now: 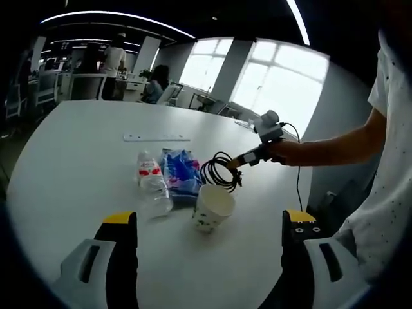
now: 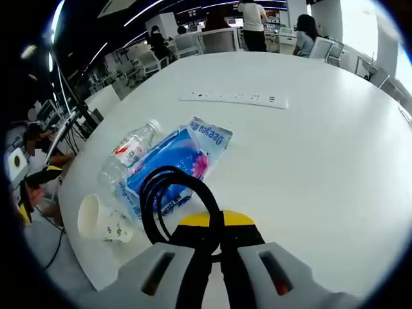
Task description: Arrange the tabletop items into an orderly group along one side of the table until the central work area is clear of visible clutter.
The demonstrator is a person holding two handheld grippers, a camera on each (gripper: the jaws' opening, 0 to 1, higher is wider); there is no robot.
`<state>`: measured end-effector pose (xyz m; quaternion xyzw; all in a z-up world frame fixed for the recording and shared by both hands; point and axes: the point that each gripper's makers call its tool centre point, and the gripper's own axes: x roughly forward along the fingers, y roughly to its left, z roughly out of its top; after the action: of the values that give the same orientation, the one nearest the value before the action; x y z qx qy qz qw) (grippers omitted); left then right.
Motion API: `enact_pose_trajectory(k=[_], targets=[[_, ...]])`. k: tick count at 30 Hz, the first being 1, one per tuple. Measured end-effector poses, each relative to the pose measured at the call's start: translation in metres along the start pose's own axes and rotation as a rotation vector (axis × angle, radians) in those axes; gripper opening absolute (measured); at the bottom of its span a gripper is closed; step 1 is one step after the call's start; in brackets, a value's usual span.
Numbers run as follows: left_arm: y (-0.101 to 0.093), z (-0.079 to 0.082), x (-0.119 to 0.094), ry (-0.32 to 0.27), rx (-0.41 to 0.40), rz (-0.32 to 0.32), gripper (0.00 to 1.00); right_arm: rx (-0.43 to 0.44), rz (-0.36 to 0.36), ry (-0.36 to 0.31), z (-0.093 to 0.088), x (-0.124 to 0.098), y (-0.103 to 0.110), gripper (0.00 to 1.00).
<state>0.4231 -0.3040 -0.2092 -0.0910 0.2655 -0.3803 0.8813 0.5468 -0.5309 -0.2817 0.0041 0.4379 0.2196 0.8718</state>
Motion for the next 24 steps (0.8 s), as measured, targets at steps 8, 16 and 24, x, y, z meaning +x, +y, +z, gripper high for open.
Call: enact_pose_trajectory(k=[8, 16, 24], targets=[[-0.008, 0.007, 0.008, 0.006, 0.019, -0.022, 0.96, 0.024, 0.005, -0.026, 0.002, -0.010, -0.008, 0.00], [-0.015, 0.011, 0.012, 0.008, 0.032, -0.036, 0.96, 0.048, 0.003, -0.047, 0.001, -0.022, -0.019, 0.00], [-0.024, 0.016, 0.017, 0.015, 0.050, -0.048, 0.96, 0.081, -0.011, -0.072, -0.002, -0.039, -0.035, 0.00]])
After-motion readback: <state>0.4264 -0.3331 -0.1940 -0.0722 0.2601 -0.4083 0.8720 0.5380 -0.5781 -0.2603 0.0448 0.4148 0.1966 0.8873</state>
